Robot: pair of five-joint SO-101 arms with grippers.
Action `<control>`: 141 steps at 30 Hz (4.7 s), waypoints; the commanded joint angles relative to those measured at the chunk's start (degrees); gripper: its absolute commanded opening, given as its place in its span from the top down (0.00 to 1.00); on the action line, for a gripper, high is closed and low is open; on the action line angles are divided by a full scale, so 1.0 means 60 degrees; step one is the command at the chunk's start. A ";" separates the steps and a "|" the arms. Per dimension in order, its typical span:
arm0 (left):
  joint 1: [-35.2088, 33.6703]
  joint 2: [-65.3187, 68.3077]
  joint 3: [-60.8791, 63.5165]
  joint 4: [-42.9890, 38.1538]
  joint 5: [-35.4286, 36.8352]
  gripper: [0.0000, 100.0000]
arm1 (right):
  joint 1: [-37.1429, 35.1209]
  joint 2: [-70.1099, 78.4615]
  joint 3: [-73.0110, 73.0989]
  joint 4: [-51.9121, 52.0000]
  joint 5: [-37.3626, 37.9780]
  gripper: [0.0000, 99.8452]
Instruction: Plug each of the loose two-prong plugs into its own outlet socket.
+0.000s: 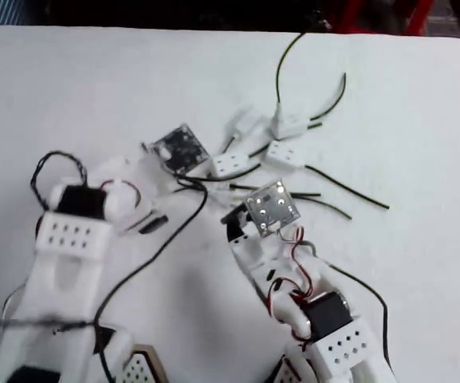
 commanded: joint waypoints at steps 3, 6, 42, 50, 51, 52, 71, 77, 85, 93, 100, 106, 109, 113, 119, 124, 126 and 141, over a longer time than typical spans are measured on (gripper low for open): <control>-0.0330 0.1546 -0.1070 -0.0879 -0.0454 0.73 | 0.0081 -0.0183 -0.0542 -0.0198 -0.0059 0.98; -0.0432 0.2527 -0.1612 -0.0967 -0.0850 0.73 | 0.0081 -0.0183 -0.0542 -0.0198 -0.0059 0.98; -0.0154 0.9048 -0.6857 0.1465 0.0498 0.98 | 0.0081 -0.0183 -0.0527 -0.0198 -0.0044 0.98; 0.0051 0.6586 -0.5348 0.1172 0.1905 0.98 | 0.0095 -0.0183 -0.0527 -0.0198 -0.0044 0.98; 0.0139 0.6220 -0.4894 0.1011 0.1875 0.98 | 0.0095 -0.0183 -0.0527 -0.0198 -0.0044 0.98; 0.0242 0.5853 -0.4352 0.0733 0.1919 0.98 | 0.0095 -0.0183 -0.0527 -0.0198 -0.0044 0.98; 0.0623 0.3187 -0.0264 -0.2022 0.3853 0.71 | 0.0095 -0.0183 -0.0513 -0.0183 0.0205 0.98; -0.0535 0.1165 -0.0264 -0.2125 0.3853 0.71 | 0.0066 -0.0198 -0.0410 -0.0212 0.0220 0.98; -0.1502 0.2601 -0.0322 -0.2828 0.3824 0.71 | 0.0037 -0.0198 -0.0396 -0.0212 0.0220 0.98; -0.0960 0.4681 -0.1582 -0.2168 0.3839 0.71 | 0.0066 -0.0198 -0.0396 -0.0212 0.0220 0.98; 0.0418 0.4652 -0.0996 -0.1875 0.3912 0.71 | 0.0066 -0.0212 -0.0396 -0.0212 0.0410 0.98; 0.0286 0.4168 -0.0879 -0.1832 0.3912 0.76 | 0.0066 -0.0183 -0.0396 -0.0212 0.0410 0.98; -0.0198 0.3333 -0.0879 -0.1538 0.3912 0.76 | 0.0037 -0.0183 -0.0396 -0.0212 0.0454 0.98; -0.0799 0.1824 -0.0674 -0.0747 0.4147 0.76 | 0.0007 -0.0183 -0.0410 -0.0212 0.0454 0.98; -0.1853 -0.1326 0.1377 -0.0571 0.5040 0.76 | -0.0564 -0.0168 -0.0454 -0.0212 0.0689 0.98; -0.2982 -0.3729 0.3341 -0.0659 0.5363 0.76 | -0.1341 -0.0168 -0.0454 -0.0227 0.1158 0.98; -0.3407 -0.4476 0.4117 -0.1040 0.5348 0.76 | -0.1634 -0.0154 -0.0440 -0.0432 0.1158 0.98; -0.3890 -0.6132 0.6696 -0.2608 0.5333 0.76 | -0.2322 0.4886 -0.1978 -0.3568 0.1158 0.98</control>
